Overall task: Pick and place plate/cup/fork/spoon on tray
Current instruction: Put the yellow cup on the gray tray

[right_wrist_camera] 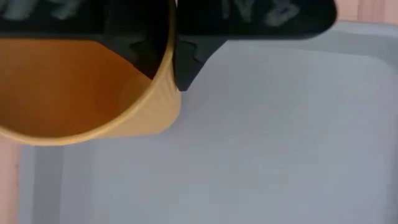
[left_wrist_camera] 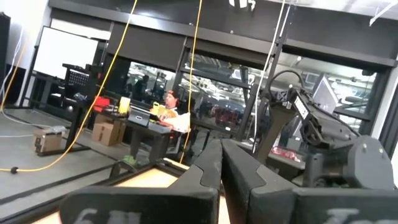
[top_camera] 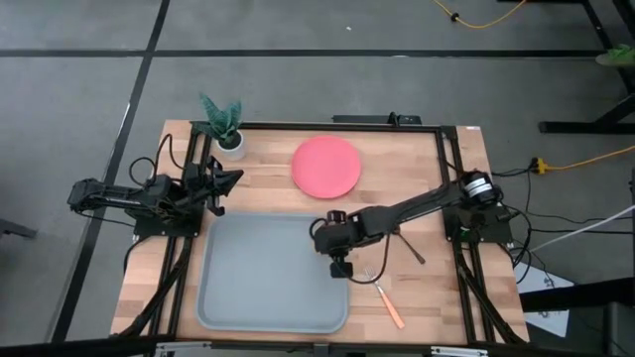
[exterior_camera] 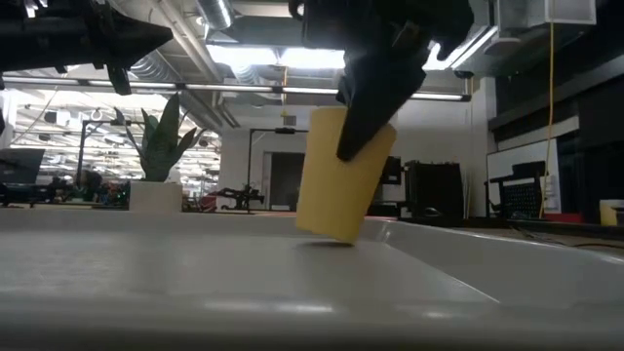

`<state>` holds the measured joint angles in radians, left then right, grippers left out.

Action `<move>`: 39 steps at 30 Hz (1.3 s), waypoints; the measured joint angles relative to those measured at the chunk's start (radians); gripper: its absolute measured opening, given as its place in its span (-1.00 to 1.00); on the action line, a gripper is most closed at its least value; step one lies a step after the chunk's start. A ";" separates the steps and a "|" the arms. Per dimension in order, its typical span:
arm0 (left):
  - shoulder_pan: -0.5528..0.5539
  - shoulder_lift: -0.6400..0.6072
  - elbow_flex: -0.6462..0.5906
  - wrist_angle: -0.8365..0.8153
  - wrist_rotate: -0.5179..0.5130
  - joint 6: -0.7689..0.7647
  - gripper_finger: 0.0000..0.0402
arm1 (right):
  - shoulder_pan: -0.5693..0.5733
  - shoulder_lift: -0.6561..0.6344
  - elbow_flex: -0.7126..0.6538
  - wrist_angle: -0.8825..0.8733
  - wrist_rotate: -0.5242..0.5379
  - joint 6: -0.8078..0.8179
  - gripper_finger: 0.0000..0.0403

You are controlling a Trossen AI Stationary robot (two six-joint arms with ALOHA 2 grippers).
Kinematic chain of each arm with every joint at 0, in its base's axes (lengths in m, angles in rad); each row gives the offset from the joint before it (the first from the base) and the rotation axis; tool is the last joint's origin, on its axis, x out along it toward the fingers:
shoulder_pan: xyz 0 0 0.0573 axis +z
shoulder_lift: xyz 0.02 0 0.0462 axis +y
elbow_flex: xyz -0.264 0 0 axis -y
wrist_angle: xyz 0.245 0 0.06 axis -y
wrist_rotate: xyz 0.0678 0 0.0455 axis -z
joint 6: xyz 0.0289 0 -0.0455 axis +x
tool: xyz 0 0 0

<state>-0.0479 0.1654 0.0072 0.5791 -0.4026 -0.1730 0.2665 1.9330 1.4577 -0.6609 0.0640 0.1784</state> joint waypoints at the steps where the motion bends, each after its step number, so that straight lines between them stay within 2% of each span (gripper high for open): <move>1: 0.000 0.000 0.000 0.000 0.000 0.000 -1.00 | 0.000 0.001 0.002 0.003 -0.001 0.001 -0.98; 10: 0.000 0.000 0.000 -0.001 0.000 0.000 -1.00 | 0.000 0.004 0.003 -0.056 -0.004 0.022 -0.67; 30: 0.000 0.000 0.000 -0.002 -0.001 0.000 -1.00 | -0.002 0.003 0.002 -0.073 -0.001 -0.025 -0.64; 39: 0.000 0.000 0.000 -0.002 -0.001 0.000 -1.00 | -0.002 0.002 0.002 -0.060 0.062 0.023 -0.63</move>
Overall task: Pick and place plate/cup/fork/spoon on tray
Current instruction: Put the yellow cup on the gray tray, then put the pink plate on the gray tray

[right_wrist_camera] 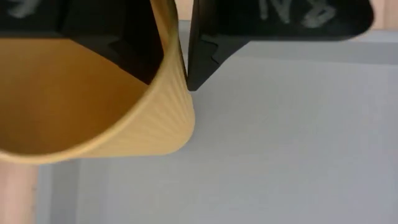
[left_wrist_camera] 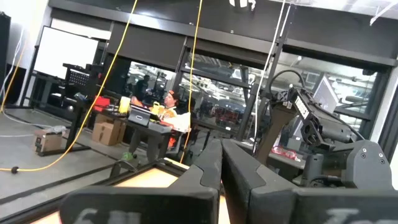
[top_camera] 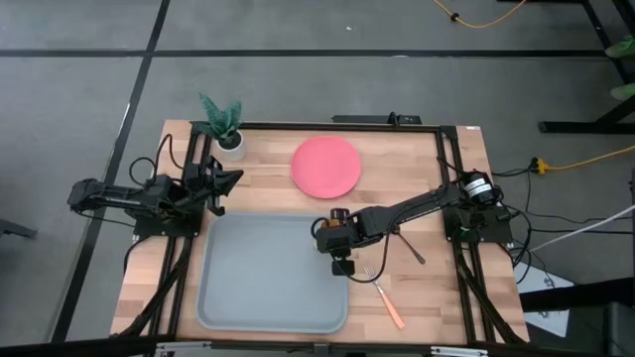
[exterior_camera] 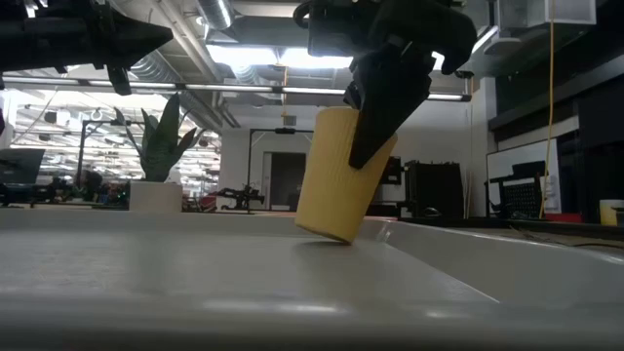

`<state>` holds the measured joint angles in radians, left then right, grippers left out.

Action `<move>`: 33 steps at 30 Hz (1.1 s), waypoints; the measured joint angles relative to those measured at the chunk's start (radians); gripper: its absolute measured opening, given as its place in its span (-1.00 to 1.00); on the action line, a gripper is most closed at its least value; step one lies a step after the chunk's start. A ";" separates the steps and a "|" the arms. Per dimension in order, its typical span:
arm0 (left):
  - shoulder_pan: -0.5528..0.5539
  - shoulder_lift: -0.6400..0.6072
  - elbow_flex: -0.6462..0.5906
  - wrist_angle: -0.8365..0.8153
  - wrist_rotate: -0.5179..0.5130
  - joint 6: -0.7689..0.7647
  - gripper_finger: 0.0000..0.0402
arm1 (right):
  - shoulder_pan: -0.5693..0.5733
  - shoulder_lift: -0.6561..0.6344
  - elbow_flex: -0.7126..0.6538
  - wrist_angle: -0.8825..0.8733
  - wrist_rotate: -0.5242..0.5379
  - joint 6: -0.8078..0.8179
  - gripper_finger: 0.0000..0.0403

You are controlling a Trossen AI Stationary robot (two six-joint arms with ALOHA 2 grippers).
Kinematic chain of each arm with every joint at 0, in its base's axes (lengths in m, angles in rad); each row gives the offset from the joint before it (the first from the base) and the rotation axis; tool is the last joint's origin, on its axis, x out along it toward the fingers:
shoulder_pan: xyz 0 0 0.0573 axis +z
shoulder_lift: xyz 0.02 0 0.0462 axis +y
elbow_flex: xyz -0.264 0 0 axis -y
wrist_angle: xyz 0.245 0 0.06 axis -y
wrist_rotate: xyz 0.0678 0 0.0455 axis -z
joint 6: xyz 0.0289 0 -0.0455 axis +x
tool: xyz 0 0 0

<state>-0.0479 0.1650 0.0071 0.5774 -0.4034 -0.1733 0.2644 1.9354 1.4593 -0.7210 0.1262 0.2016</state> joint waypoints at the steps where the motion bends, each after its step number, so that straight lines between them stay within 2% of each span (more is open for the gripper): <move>1: 0.000 0.000 0.000 0.000 0.000 0.000 -1.00 | 0.000 0.000 0.000 -0.002 0.005 0.004 -0.62; 7: 0.000 0.000 0.000 0.000 0.000 0.000 -1.00 | -0.001 0.000 0.000 0.000 0.023 0.027 -0.42; 14: 0.000 0.000 0.000 0.000 0.000 0.000 -1.00 | -0.001 0.000 0.000 0.001 -0.022 0.051 -0.20; 20: 0.000 0.000 0.000 0.000 0.000 0.000 -1.00 | 0.000 -0.002 0.068 -0.018 -0.021 0.028 -0.17; 29: 0.000 0.000 0.000 0.000 0.000 0.000 -1.00 | 0.001 -0.002 0.244 -0.167 -0.023 0.002 -0.17; 33: 0.000 0.000 0.000 0.000 0.000 0.000 -1.00 | 0.002 -0.002 0.336 -0.251 -0.080 -0.003 -0.17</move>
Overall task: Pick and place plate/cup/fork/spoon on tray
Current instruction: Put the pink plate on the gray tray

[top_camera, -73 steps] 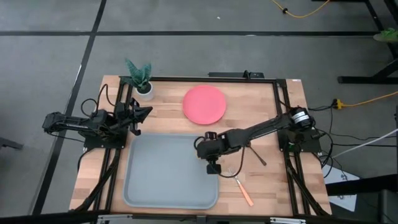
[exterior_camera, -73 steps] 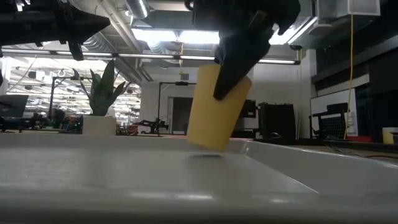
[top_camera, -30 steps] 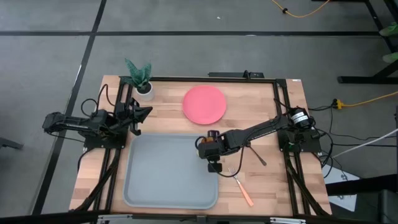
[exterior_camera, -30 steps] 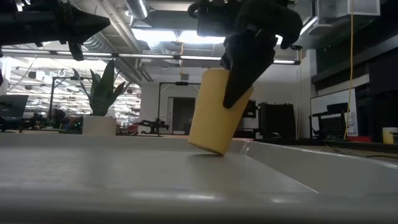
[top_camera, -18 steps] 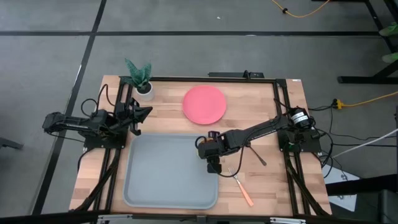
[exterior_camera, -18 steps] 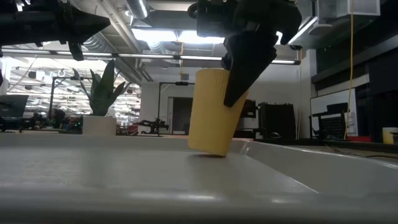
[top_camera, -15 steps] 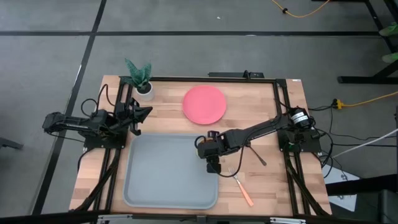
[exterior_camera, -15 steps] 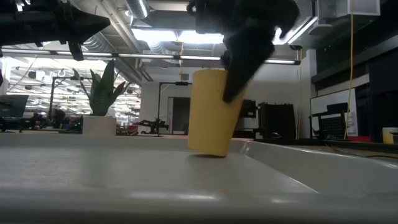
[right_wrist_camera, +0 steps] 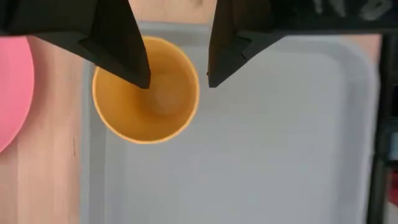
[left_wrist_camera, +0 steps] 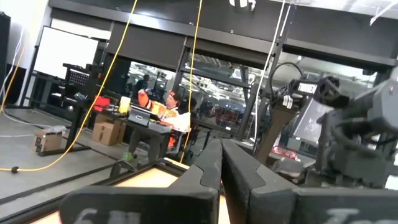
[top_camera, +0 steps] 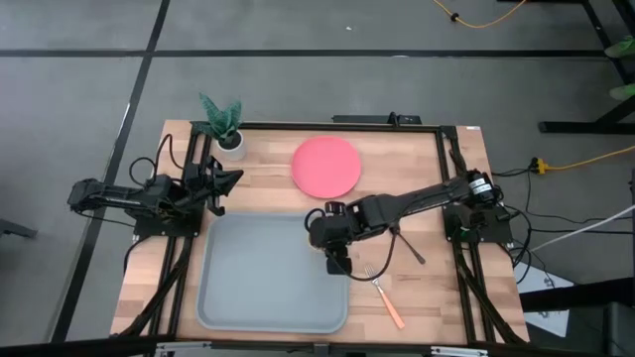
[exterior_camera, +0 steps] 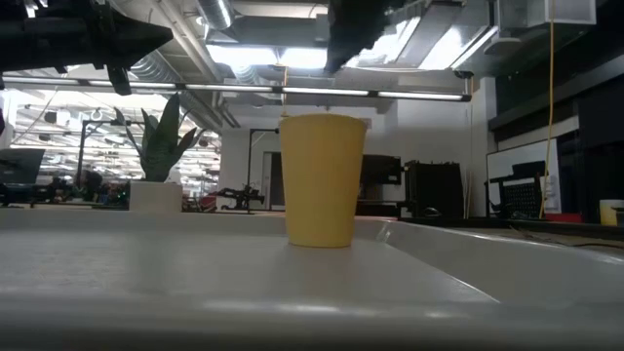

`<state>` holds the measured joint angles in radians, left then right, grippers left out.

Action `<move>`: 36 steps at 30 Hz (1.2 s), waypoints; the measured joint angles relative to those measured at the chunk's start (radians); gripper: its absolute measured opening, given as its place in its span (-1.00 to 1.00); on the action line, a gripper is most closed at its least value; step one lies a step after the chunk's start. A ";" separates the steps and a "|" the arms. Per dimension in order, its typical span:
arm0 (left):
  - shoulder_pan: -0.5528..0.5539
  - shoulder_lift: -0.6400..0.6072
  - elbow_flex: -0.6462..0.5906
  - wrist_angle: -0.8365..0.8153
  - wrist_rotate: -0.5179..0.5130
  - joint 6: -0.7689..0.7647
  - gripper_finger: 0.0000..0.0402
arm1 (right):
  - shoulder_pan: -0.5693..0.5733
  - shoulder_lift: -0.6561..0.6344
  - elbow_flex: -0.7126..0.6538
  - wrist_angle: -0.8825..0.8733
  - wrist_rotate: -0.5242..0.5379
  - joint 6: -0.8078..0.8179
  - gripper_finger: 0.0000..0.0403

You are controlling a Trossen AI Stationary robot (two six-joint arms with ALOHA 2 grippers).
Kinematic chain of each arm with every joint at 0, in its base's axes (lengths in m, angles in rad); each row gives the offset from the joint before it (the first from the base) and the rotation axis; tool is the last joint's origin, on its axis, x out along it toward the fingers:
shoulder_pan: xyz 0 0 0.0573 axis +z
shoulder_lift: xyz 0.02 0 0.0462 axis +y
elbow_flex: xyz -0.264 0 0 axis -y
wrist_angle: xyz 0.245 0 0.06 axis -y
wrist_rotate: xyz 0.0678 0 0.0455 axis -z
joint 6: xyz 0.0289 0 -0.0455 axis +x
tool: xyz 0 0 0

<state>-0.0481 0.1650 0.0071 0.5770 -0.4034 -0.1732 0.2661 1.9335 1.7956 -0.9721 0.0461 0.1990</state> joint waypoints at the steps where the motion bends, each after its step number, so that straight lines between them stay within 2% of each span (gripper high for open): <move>1: 0.000 0.000 0.000 0.000 0.000 0.000 -1.00 | 0.000 0.000 0.012 0.009 -0.024 0.007 -0.17; 6: 0.000 0.000 0.000 0.000 0.000 0.000 -1.00 | 0.007 0.000 0.017 0.096 -0.137 0.218 -0.17; 9: 0.000 0.000 0.000 0.000 0.000 0.000 -1.00 | 0.008 0.002 0.017 0.122 -0.142 0.245 -0.17; 14: 0.000 0.000 0.000 0.000 0.001 0.000 -1.00 | 0.006 0.004 0.017 0.054 0.098 0.375 -0.17; 18: 0.000 0.000 0.000 0.000 0.000 -0.001 -1.00 | -0.022 -0.013 0.017 -0.147 0.211 0.369 -0.17; 23: 0.000 0.000 0.000 0.000 0.001 -0.001 -1.00 | -0.108 -0.036 0.017 -0.394 0.487 0.471 -0.20; 26: 0.000 0.000 0.000 -0.001 0.001 -0.001 -1.00 | -0.158 -0.040 0.017 -0.479 0.596 0.475 -0.22; 29: 0.000 0.000 0.000 -0.001 0.001 -0.001 -1.00 | -0.229 -0.040 0.012 -0.483 0.645 0.414 -0.22; 36: 0.000 0.000 0.000 -0.020 0.001 -0.001 -1.00 | -0.385 -0.041 -0.075 -0.375 0.649 0.161 -0.22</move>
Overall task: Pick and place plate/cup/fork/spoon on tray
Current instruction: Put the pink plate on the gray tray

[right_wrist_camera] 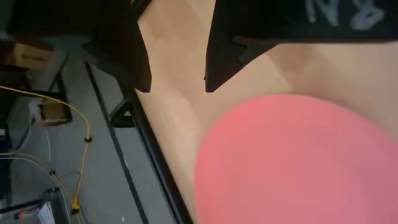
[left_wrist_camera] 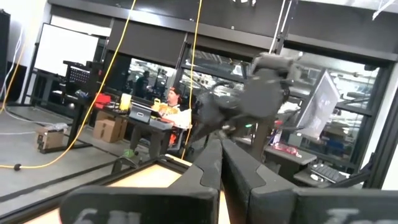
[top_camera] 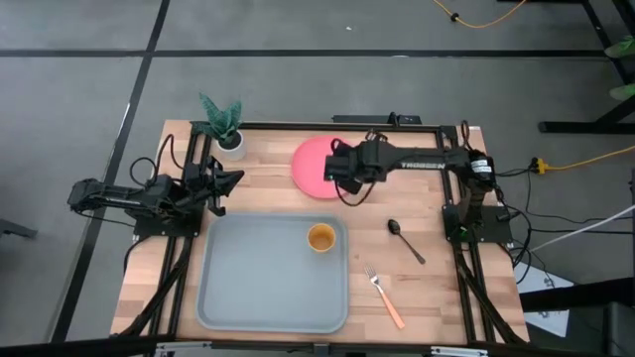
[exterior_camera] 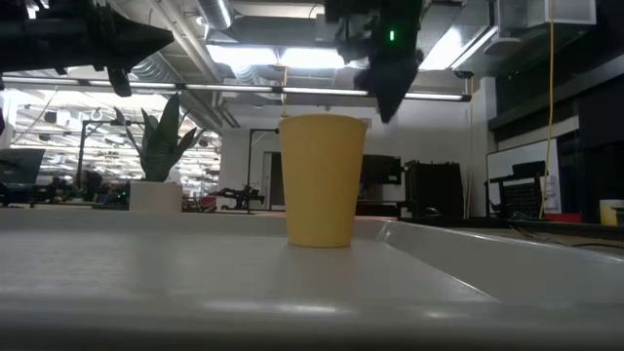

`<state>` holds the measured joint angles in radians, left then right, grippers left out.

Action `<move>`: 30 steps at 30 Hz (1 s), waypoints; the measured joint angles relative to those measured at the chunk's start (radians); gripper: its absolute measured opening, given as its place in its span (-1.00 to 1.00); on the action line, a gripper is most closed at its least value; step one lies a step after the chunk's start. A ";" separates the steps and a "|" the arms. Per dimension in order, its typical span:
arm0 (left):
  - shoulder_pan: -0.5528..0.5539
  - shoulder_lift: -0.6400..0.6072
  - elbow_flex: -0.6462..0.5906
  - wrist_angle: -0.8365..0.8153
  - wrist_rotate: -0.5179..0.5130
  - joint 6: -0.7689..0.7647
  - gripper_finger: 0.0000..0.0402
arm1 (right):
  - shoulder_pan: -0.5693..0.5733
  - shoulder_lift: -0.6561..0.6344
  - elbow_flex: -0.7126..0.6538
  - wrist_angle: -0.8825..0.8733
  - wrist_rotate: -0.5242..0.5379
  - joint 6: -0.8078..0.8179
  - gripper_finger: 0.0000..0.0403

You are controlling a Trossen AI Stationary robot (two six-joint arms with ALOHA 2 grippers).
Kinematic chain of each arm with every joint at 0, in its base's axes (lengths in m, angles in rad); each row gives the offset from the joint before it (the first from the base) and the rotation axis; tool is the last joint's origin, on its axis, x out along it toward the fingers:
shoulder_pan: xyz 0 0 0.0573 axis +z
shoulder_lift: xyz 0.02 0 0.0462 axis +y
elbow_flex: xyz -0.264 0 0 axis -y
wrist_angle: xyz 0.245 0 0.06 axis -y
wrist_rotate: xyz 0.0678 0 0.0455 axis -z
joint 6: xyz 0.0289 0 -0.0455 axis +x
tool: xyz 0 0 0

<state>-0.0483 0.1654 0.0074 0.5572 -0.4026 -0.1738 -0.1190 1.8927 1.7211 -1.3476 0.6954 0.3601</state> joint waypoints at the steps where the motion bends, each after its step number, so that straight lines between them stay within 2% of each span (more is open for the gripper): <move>1: 0.000 0.000 0.000 -0.001 0.000 0.000 -1.00 | -0.021 0.000 -0.028 0.020 0.001 -0.025 -0.22; 5: 0.000 0.000 0.000 0.000 0.000 0.000 -1.00 | -0.076 0.001 -0.141 0.095 -0.012 -0.124 -0.22; 11: 0.000 0.000 0.000 0.000 0.000 0.000 -1.00 | -0.057 0.002 -0.232 0.080 -0.163 -0.270 -0.22; 13: 0.000 0.000 0.000 0.000 0.000 0.000 -1.00 | -0.031 0.002 -0.266 0.147 -0.218 -0.327 -0.22; 16: 0.000 0.000 0.000 0.000 0.000 0.009 -1.00 | 0.007 0.002 -0.333 0.272 -0.310 -0.524 -0.22; 18: 0.000 0.000 0.000 0.000 0.000 0.028 -1.00 | 0.024 0.002 -0.376 0.334 -0.294 -0.620 -0.22; 22: 0.000 0.000 0.000 0.000 0.000 0.028 -1.00 | 0.036 0.002 -0.428 0.427 -0.265 -0.670 -0.22; 28: 0.000 0.000 0.000 0.000 0.000 0.028 -1.00 | 0.038 0.002 -0.488 0.598 -0.352 -0.749 -0.22; 30: 0.000 0.000 0.000 0.000 0.000 0.027 -1.00 | 0.037 0.002 -0.509 0.641 -0.346 -0.763 -0.22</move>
<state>-0.0479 0.1654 0.0071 0.5568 -0.4030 -0.1463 -0.0824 1.8946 1.2124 -0.7065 0.3497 -0.4027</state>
